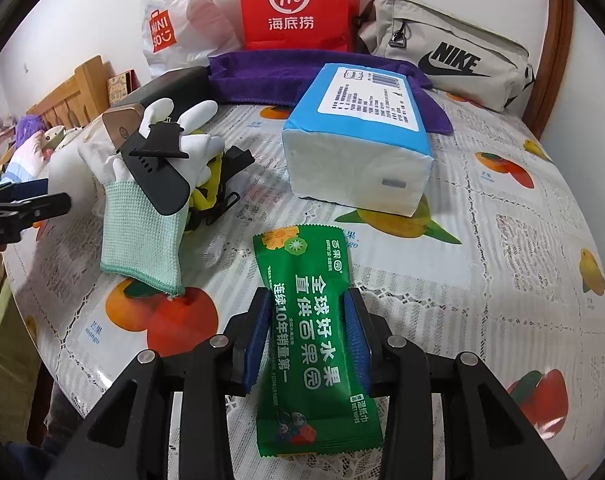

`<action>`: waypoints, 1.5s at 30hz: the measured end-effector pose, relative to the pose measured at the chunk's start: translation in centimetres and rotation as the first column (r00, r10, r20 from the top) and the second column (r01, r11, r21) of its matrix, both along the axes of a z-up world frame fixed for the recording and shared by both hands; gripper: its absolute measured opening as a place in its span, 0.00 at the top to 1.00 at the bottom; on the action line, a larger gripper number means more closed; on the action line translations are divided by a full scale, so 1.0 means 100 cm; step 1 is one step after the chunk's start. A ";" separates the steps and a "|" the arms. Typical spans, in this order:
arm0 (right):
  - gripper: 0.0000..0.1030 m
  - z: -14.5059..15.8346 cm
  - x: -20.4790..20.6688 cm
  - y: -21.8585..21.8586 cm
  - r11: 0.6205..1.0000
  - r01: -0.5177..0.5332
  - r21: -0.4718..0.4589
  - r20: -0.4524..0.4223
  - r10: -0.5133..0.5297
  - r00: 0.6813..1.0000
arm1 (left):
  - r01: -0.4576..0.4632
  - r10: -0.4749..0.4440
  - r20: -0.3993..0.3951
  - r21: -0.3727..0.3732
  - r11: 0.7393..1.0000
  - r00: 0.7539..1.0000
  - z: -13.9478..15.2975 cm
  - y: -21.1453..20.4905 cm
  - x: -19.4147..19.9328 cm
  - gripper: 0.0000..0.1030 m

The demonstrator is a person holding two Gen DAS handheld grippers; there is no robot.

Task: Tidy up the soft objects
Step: 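Carry the green packet with the right gripper while the left carries the sponge toward the purple towel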

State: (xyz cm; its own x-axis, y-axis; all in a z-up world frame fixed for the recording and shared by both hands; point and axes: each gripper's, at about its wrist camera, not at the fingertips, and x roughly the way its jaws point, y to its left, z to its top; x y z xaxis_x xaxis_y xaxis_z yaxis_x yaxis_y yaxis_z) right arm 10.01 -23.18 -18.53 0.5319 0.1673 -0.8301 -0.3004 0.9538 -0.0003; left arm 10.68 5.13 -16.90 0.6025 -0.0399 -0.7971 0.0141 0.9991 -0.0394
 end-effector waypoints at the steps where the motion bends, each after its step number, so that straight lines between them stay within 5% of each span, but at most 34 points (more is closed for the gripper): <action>1: 0.62 0.000 0.000 0.001 1.000 -0.001 -0.003 0.000 0.001 1.000 | -0.008 0.008 -0.004 -0.017 1.000 1.000 -0.002 0.001 0.002 0.08; 4: 0.61 0.000 0.000 0.000 1.000 0.001 0.005 -0.002 -0.001 1.000 | -0.020 0.021 0.014 -0.044 0.999 1.000 -0.004 0.002 0.004 0.09; 6: 0.63 0.000 0.000 -0.001 1.000 0.002 0.005 0.001 -0.002 1.000 | -0.011 0.012 0.030 -0.046 0.999 0.999 -0.003 0.000 0.003 0.26; 12: 0.69 0.000 -0.001 -0.003 1.000 0.005 0.011 0.001 -0.005 1.000 | 0.003 -0.001 0.027 -0.067 0.998 1.000 0.000 0.002 0.001 0.51; 25: 0.71 0.016 -0.009 -0.007 0.999 0.010 0.046 0.018 -0.011 1.000 | -0.023 0.029 0.079 -0.072 0.997 0.996 0.028 0.015 -0.013 0.55; 45: 0.71 0.104 0.038 -0.016 0.992 0.066 0.112 0.133 -0.080 0.988 | 0.007 -0.001 0.111 -0.060 0.998 0.994 0.088 -0.010 0.041 0.54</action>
State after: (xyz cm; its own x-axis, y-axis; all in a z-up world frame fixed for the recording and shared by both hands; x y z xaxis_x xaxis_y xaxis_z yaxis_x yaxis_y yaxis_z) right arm 13.86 -24.82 -8.09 0.6534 0.2074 -0.7281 -0.2341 0.9700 0.0662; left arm 14.74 4.12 -8.09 0.6864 -0.0886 -0.7218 0.0257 0.9949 -0.0977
